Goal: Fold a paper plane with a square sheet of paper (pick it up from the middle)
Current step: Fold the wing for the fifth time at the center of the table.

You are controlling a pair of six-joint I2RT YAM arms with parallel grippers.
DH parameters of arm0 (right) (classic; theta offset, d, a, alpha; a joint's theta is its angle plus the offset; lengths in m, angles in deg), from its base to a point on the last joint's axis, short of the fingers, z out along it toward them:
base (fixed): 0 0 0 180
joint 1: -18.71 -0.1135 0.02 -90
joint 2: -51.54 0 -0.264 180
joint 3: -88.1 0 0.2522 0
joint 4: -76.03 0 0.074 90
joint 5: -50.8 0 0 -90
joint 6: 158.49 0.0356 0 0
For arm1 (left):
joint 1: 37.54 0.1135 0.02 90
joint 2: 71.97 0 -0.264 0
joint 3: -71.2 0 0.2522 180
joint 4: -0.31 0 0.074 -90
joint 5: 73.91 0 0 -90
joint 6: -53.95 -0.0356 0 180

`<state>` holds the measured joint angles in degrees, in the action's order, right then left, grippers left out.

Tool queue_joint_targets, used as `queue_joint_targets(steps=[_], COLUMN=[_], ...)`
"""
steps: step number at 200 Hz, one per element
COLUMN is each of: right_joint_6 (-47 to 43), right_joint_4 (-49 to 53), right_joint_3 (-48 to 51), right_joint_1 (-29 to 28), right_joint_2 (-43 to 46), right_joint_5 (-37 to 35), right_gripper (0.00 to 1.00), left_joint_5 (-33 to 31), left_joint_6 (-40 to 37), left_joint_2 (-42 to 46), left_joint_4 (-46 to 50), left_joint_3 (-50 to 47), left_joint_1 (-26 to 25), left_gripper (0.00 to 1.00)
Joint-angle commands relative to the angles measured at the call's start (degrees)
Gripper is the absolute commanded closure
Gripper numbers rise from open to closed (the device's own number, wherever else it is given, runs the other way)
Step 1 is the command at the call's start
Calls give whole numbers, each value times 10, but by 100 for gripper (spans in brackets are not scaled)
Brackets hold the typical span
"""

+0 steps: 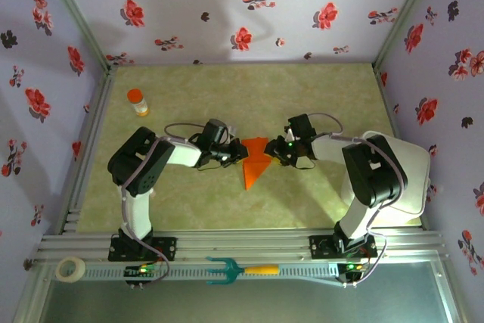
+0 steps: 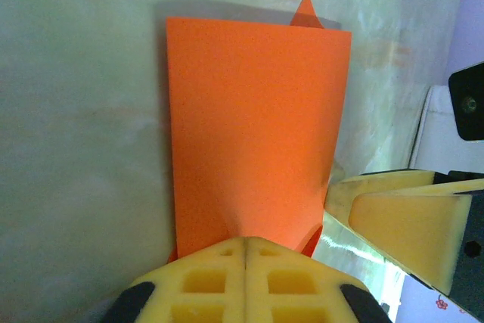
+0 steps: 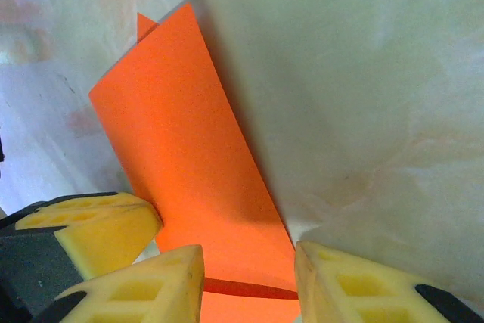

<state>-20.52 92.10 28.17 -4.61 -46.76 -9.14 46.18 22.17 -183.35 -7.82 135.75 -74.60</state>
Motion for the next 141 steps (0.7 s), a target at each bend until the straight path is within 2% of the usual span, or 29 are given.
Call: queue_joint_targets(steps=[1, 67, 121, 141], right_joint_6=[-10, -3, 58, 60], right_joint_4=[17, 39, -50, -29], right_joint_3=[-8, 3, 9, 21], right_joint_1=[-15, -29, -27, -27], right_joint_2=[-15, 25, 14, 40], right_joint_5=[22, -16, 67, 37], right_gripper=[62, 62, 60, 60], left_joint_5=[-6, -6, -6, -6], left_joint_6=[2, 0, -1, -2], left_joint_2=[-11, -8, -8, -8], left_joint_4=[42, 47, 53, 53], left_joint_3=[-17, -17, -14, -14], left_joint_1=[8, 8, 9, 9], left_gripper=[100, 100, 100, 100])
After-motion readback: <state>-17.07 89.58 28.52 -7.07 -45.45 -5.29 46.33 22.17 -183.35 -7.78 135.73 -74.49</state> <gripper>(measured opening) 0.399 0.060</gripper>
